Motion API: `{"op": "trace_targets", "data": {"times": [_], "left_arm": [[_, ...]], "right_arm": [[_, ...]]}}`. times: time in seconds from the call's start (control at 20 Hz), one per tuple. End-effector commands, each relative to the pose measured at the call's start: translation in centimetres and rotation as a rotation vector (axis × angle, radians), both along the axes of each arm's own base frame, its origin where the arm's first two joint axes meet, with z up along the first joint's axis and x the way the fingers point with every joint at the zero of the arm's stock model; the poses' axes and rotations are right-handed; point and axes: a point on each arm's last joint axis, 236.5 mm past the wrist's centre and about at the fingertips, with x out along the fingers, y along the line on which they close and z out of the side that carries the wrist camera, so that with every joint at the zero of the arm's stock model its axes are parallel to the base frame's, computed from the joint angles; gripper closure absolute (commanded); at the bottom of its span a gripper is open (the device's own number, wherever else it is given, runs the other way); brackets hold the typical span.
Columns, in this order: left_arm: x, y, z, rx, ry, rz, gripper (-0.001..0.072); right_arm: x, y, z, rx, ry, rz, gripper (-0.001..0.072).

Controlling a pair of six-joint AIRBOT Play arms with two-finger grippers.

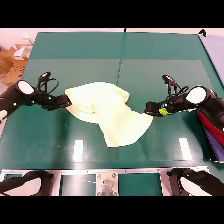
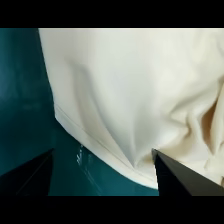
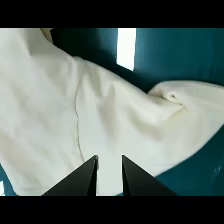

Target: Fold the shirts.

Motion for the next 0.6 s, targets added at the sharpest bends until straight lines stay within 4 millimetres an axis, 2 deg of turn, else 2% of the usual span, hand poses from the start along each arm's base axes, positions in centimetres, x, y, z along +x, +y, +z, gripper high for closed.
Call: {"op": "trace_targets", "data": {"times": [0.0,0.1,0.15,0.2,0.25,0.3,0.35,0.4,0.45,0.5,0.55], "left_arm": [[2.2,1.2,-0.8,0.024,-0.09,0.065,-0.0003],[2.1,1.1,-2.3,0.019,-0.056,0.071,-0.0003],[2.1,1.0,-2.9,0.012,-0.039,0.075,-0.0003],[2.1,0.8,-3.2,0.003,-0.036,0.072,-0.0003],[2.5,0.6,-3.1,-0.007,-0.048,0.065,-0.0003],[2.9,0.3,-2.8,-0.018,-0.062,0.06,0.0025],[3.1,0.0,-2.4,-0.03,-0.075,0.051,0.0191],[3.2,-0.2,-2.4,-0.031,-0.083,0.034,0.0303],[3.0,-0.3,-2.4,-0.033,-0.083,0.021,0.0378],[2.9,-0.4,-2.4,-0.033,-0.079,0.018,0.0504],[2.8,-0.5,-2.4,-0.036,-0.073,0.013,0.0666]], "right_arm": [[-4.0,-1.2,-1.3,0.0,0.152,-0.001,0.052],[-7.5,-1.3,-3.2,0.009,0.246,-0.015,0.0513],[-9.3,-0.7,-4.0,0.038,0.298,-0.029,0.0403],[-10.9,0.3,-4.8,0.082,0.344,-0.04,0.0205],[-11.8,1.1,-5.5,0.126,0.374,-0.063,0.0133],[-11.9,2.0,-6.3,0.166,0.375,-0.103,0.0133],[-11.5,2.6,-7.1,0.198,0.353,-0.148,0.0133],[-10.8,3.2,-8.0,0.222,0.319,-0.194,0.0133],[-10.2,3.7,-8.6,0.236,0.288,-0.228,0.0133],[-9.6,4.3,-9.0,0.249,0.266,-0.255,0.0133],[-9.0,4.8,-9.3,0.258,0.25,-0.272,0.0134]]}}
